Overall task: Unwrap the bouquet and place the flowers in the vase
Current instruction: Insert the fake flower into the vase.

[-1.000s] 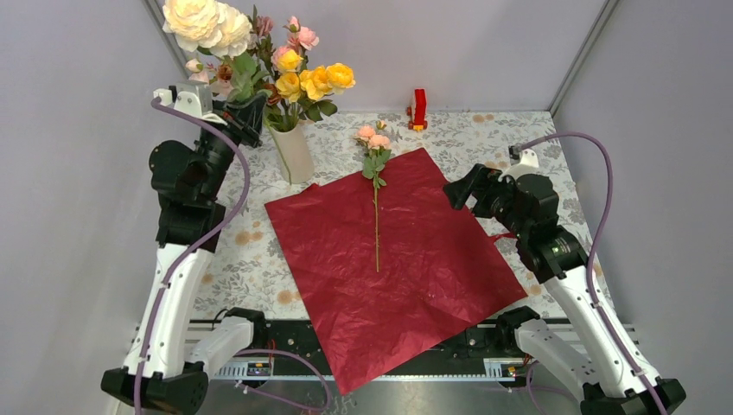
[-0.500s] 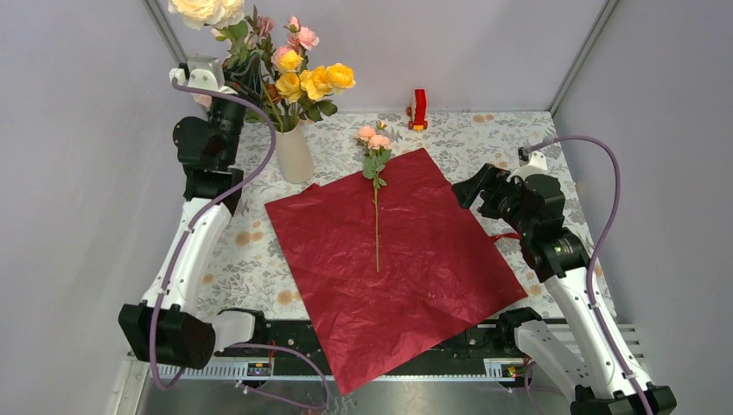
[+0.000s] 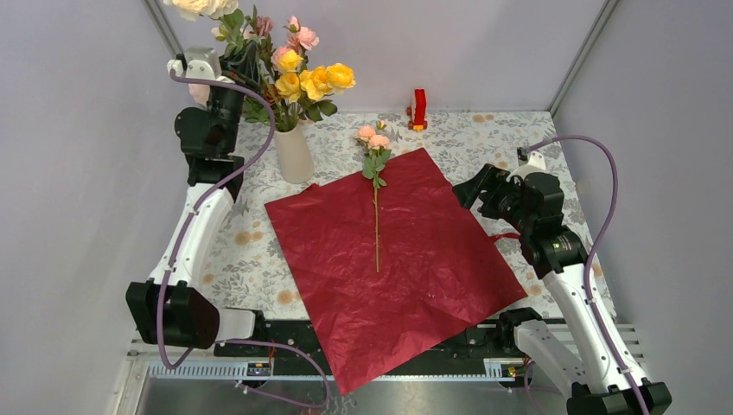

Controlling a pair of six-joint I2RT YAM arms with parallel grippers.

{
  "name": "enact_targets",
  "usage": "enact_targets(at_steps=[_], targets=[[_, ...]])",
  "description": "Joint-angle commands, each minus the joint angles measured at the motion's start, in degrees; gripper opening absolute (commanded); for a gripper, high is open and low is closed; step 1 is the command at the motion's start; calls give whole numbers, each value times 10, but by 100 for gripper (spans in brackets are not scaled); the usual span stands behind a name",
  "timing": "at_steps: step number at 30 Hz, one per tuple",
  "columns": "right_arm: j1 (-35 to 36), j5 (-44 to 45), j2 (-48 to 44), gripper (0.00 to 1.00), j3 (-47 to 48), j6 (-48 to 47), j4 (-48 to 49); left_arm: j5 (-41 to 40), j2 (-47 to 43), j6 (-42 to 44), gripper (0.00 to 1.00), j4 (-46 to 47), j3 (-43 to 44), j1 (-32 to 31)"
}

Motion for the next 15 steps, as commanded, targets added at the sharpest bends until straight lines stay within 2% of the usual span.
enact_targets(at_steps=[1,9,15], targets=[[-8,-13,-14,89,-10,-1,9,18,-5,-26,0,57,-15,5],[-11,-18,-21,89,-16,5,10,4,7,-57,0,95,-55,13],[-12,-17,-23,89,-25,-1,10,-16,7,-75,0,180,-136,13]])
